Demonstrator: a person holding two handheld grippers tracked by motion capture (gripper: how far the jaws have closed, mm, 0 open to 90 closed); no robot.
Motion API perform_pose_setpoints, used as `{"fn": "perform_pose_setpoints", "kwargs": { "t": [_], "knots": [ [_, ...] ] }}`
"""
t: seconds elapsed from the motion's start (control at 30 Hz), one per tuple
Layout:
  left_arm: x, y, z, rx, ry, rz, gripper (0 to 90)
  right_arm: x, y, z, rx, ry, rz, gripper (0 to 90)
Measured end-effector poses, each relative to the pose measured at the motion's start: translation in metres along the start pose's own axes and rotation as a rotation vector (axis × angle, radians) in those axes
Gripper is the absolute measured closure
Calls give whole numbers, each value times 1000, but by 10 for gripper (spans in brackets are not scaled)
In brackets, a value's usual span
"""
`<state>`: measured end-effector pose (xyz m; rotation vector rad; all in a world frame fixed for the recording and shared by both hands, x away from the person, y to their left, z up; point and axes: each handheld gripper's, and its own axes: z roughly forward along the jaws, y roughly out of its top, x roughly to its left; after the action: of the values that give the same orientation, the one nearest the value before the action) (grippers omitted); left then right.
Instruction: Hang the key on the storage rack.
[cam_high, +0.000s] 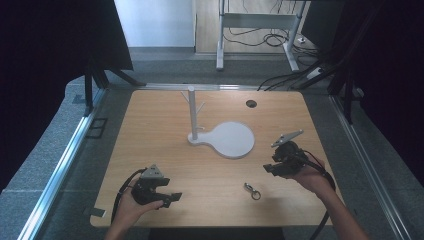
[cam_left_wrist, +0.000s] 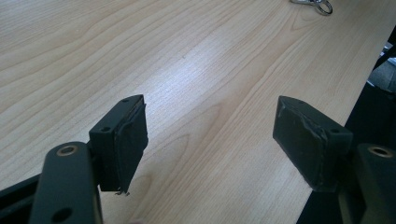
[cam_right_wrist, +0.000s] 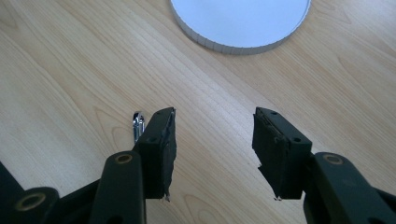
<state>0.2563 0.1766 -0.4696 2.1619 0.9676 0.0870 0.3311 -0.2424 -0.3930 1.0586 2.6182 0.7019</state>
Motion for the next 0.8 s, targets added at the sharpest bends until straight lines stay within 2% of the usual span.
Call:
{"fn": "perform_pose_setpoints", "kwargs": {
  "t": [0.4,0.8],
  "knots": [
    [-2,0,2,2,-4,5,267,12,6,8,53,48,-25,551],
    [-2,0,3,5,-7,3,266,23,5,37,161,127,-33,625]
  ]
}}
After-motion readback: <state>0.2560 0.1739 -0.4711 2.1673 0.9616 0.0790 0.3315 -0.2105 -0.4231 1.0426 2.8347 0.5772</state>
